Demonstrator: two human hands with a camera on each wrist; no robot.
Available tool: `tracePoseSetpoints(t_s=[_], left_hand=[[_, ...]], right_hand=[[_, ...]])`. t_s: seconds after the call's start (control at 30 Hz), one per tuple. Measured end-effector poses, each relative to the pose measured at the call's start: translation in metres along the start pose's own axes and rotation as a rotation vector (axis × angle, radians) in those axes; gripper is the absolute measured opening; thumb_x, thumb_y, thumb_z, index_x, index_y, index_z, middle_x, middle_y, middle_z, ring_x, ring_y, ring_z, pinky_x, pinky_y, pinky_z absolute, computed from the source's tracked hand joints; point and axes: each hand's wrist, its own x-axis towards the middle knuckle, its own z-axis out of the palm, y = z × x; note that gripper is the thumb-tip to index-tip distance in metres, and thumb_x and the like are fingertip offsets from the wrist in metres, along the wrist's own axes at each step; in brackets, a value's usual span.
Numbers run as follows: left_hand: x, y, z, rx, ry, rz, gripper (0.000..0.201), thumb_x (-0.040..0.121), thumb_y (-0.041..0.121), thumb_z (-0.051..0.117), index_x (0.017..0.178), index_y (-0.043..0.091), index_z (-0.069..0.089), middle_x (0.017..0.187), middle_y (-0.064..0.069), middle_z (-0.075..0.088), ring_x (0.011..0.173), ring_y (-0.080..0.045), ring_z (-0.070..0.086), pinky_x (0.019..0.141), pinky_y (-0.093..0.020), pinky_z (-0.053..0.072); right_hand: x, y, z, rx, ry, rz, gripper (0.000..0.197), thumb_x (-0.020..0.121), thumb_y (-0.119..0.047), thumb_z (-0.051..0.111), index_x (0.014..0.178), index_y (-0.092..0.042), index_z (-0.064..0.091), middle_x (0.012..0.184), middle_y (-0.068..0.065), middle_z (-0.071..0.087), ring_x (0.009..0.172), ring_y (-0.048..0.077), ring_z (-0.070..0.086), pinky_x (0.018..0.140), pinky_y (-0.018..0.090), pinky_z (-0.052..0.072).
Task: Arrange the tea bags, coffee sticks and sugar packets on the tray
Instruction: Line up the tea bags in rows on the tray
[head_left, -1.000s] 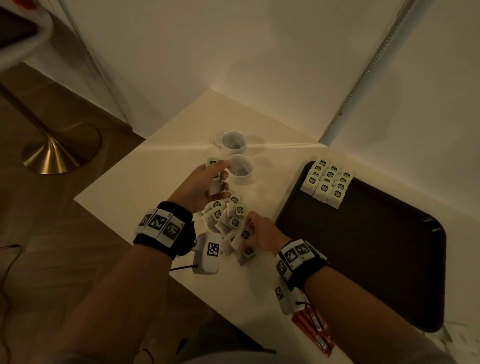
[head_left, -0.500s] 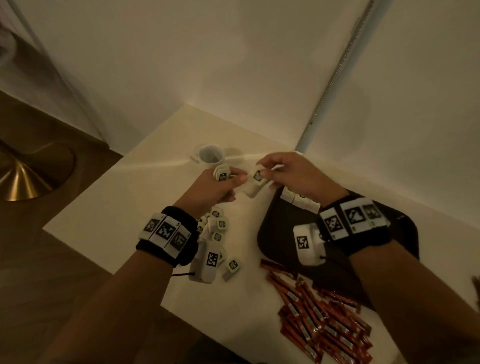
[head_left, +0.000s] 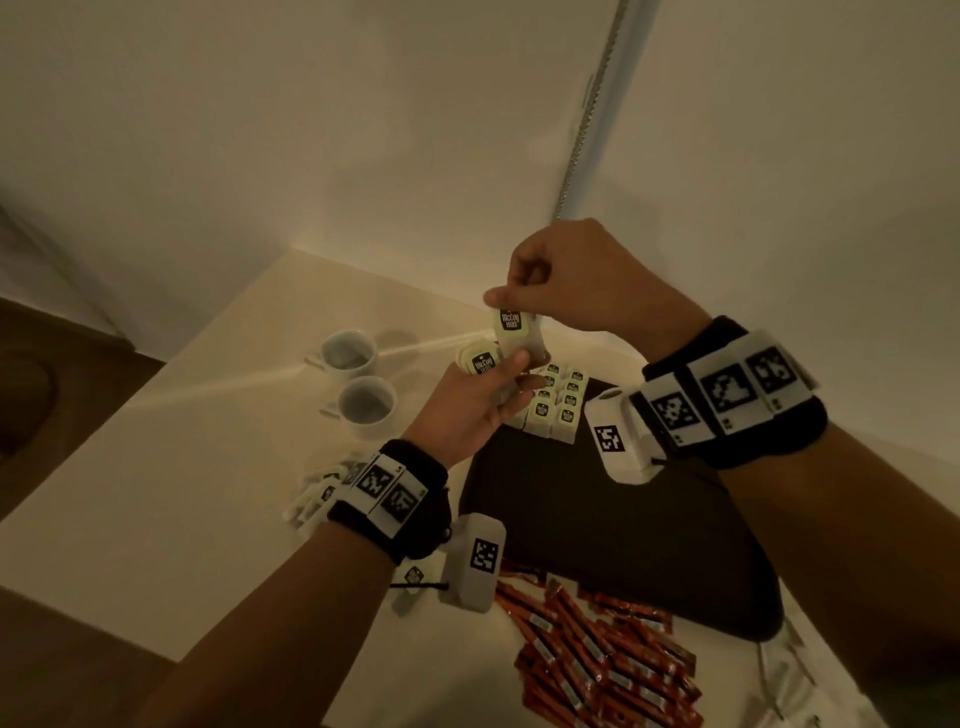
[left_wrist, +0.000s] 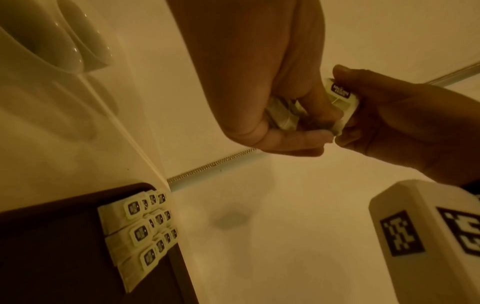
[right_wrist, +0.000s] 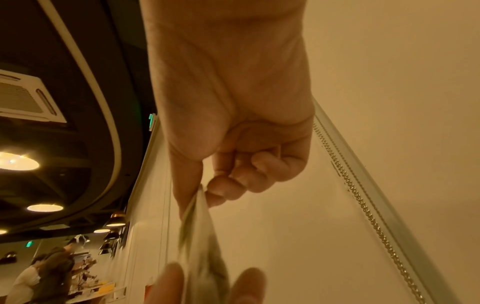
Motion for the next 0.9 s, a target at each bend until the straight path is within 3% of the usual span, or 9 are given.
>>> tracePoseSetpoints(t_s=[0.13, 0.27, 0.33, 0.47, 0.57, 0.67, 0.77, 0.9], left_hand=[[0.005, -0.005, 0.007, -0.081, -0.008, -0.026, 0.022, 0.076, 0.019, 0.058, 0.097, 0.013, 0.063, 0.082, 0.002, 0.073, 0.067, -0.007, 0.067, 0.052, -0.014, 0.051], [0.010, -0.006, 0.008, -0.051, -0.017, -0.032, 0.015, 0.077, 0.018, 0.059, 0.086, 0.015, 0.071, 0.084, 0.001, 0.073, 0.068, -0.008, 0.067, 0.052, -0.014, 0.051], [0.013, -0.006, 0.008, -0.043, -0.004, -0.027, 0.014, 0.077, 0.018, 0.061, 0.085, 0.015, 0.072, 0.083, 0.000, 0.072, 0.067, -0.009, 0.067, 0.051, -0.014, 0.051], [0.018, -0.003, 0.006, -0.009, 0.033, 0.002, 0.020, 0.077, 0.017, 0.062, 0.096, 0.011, 0.064, 0.084, -0.001, 0.073, 0.066, -0.009, 0.066, 0.052, -0.015, 0.051], [0.019, -0.003, 0.004, 0.063, 0.046, 0.035, 0.012, 0.083, 0.012, 0.061, 0.094, 0.013, 0.065, 0.086, -0.002, 0.073, 0.066, -0.010, 0.067, 0.054, -0.016, 0.052], [0.021, -0.002, 0.002, 0.142, 0.063, 0.069, 0.011, 0.090, 0.007, 0.058, 0.092, 0.015, 0.065, 0.086, -0.002, 0.073, 0.067, -0.011, 0.067, 0.055, -0.018, 0.052], [0.023, -0.001, -0.001, 0.221, 0.079, 0.107, 0.009, 0.090, 0.009, 0.059, 0.092, 0.016, 0.065, 0.085, -0.003, 0.073, 0.067, -0.013, 0.067, 0.057, -0.020, 0.053], [0.023, -0.001, -0.002, 0.281, 0.081, 0.134, 0.010, 0.091, 0.009, 0.059, 0.091, 0.017, 0.065, 0.085, -0.002, 0.072, 0.068, -0.013, 0.067, 0.059, -0.021, 0.053]], right_hand=[[0.001, 0.005, -0.005, -0.103, -0.008, -0.002, 0.030, 0.081, -0.041, 0.068, 0.074, -0.012, 0.068, 0.057, -0.014, 0.051, 0.052, 0.002, 0.048, 0.055, 0.018, 0.038], [0.002, 0.011, -0.010, -0.082, -0.026, 0.014, 0.028, 0.079, -0.040, 0.072, 0.077, -0.012, 0.067, 0.061, -0.014, 0.054, 0.054, 0.000, 0.050, 0.054, 0.013, 0.037], [0.002, 0.013, -0.012, 0.038, -0.047, 0.047, 0.025, 0.078, -0.035, 0.074, 0.084, -0.012, 0.069, 0.067, -0.009, 0.063, 0.056, 0.001, 0.057, 0.052, 0.011, 0.045], [-0.001, 0.018, -0.019, 0.227, -0.139, 0.134, 0.019, 0.084, -0.019, 0.069, 0.102, -0.012, 0.068, 0.081, 0.004, 0.072, 0.072, 0.013, 0.070, 0.059, 0.022, 0.057], [-0.003, 0.023, -0.019, 0.198, -0.119, 0.133, 0.015, 0.082, -0.020, 0.071, 0.095, -0.013, 0.069, 0.077, 0.005, 0.071, 0.072, 0.021, 0.070, 0.066, 0.032, 0.058], [-0.006, 0.030, -0.018, 0.151, -0.137, 0.130, 0.020, 0.081, -0.021, 0.073, 0.099, -0.013, 0.069, 0.083, 0.002, 0.070, 0.075, 0.019, 0.068, 0.065, 0.026, 0.056], [-0.009, 0.034, -0.016, 0.112, -0.146, 0.121, 0.022, 0.080, -0.026, 0.073, 0.098, -0.015, 0.069, 0.085, -0.001, 0.068, 0.071, 0.006, 0.061, 0.064, 0.017, 0.047], [-0.012, 0.040, -0.014, 0.205, -0.174, 0.154, 0.023, 0.082, -0.025, 0.070, 0.103, -0.017, 0.064, 0.084, -0.001, 0.069, 0.075, 0.012, 0.064, 0.067, 0.026, 0.050]])
